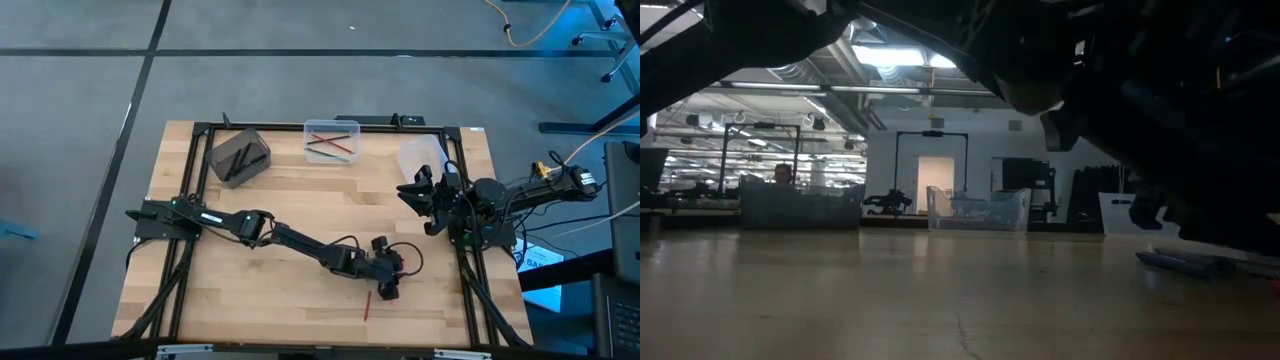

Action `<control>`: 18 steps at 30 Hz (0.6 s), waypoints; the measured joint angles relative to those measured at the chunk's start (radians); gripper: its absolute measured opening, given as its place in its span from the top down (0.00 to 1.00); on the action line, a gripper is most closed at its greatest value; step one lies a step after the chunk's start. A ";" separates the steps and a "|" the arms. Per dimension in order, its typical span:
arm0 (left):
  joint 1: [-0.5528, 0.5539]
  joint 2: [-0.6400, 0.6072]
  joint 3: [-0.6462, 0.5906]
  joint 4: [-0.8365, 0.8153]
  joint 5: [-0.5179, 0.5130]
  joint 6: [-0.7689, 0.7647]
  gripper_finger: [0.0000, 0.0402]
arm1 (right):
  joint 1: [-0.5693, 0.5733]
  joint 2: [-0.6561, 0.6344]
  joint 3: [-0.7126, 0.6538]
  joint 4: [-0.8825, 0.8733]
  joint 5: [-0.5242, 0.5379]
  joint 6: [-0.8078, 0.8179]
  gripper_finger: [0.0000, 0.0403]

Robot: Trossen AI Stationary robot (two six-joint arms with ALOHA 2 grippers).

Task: Sort crayons/erasers/pens/pencils in bins
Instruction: Put the pink pencil into the left transparent bin

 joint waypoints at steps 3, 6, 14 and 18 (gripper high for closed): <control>0.000 -0.002 0.001 -0.022 -0.015 0.024 0.54 | 0.000 0.000 0.000 -0.001 0.000 0.000 0.76; 0.003 -0.004 0.002 -0.042 -0.026 0.030 0.55 | 0.000 0.000 0.000 -0.006 0.000 0.000 0.76; 0.026 -0.053 0.002 -0.187 -0.027 0.033 0.55 | 0.000 0.000 0.000 -0.024 0.000 0.009 0.76; 0.029 -0.070 -0.002 -0.226 -0.024 0.034 0.55 | 0.000 0.000 0.000 -0.027 0.000 0.013 0.76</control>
